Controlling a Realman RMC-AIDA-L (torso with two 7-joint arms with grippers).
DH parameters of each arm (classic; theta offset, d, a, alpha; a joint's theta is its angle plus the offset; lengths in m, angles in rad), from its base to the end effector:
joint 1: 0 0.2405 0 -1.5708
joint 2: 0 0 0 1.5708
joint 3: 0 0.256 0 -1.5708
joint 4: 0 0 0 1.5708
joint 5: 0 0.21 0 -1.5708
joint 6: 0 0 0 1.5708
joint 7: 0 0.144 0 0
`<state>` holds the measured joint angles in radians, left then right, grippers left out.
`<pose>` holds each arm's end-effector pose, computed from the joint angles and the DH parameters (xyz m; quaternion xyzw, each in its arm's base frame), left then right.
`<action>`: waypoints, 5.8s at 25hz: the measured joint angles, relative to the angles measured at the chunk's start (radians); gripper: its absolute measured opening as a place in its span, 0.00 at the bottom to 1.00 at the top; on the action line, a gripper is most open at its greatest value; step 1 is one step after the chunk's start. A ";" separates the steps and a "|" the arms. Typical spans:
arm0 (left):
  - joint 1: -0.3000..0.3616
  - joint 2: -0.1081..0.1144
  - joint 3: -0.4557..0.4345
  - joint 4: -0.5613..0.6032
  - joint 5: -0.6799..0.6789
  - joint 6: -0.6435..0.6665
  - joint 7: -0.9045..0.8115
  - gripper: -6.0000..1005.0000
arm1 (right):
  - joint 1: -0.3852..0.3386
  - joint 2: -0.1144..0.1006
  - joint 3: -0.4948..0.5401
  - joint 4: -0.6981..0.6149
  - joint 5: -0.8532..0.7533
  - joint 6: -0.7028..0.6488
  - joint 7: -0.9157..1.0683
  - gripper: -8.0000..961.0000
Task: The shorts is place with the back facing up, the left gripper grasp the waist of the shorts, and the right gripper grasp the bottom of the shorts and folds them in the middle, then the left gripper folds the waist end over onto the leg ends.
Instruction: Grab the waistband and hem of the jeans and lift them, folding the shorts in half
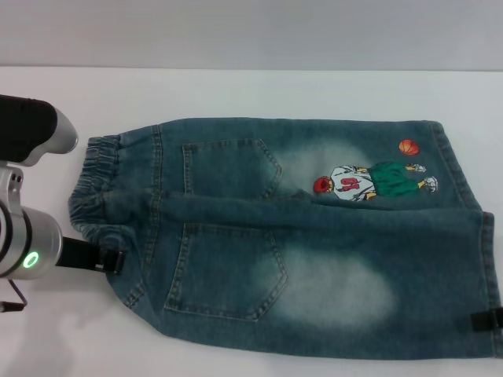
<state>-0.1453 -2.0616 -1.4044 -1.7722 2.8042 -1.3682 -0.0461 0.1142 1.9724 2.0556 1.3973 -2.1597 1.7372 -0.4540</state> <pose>-0.2178 0.2840 0.0022 -0.7913 -0.4967 0.1252 0.3339 0.3013 0.2411 0.0741 -0.7630 0.6379 0.0078 0.1043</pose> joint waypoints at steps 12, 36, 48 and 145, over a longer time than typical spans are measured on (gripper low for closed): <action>0.000 0.000 0.010 0.001 0.000 0.000 0.008 0.20 | -0.042 0.024 -0.001 0.004 -0.059 -0.009 -0.012 0.68; -0.002 0.001 0.012 -0.010 -0.009 -0.007 0.021 0.20 | -0.039 0.051 0.002 -0.006 -0.106 -0.047 -0.039 0.68; 0.004 0.001 0.012 -0.011 -0.013 -0.008 0.022 0.19 | -0.029 0.059 0.005 -0.017 -0.097 -0.071 -0.077 0.68; -0.064 0.002 0.010 0.025 -0.026 -0.030 0.019 0.20 | 0.054 0.096 0.119 -0.060 -0.157 0.020 -0.096 0.65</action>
<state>-0.2089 -2.0601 -1.3943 -1.7469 2.7781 -1.3980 -0.0274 0.1684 2.0687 2.1750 1.3371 -2.3171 1.7571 -0.5500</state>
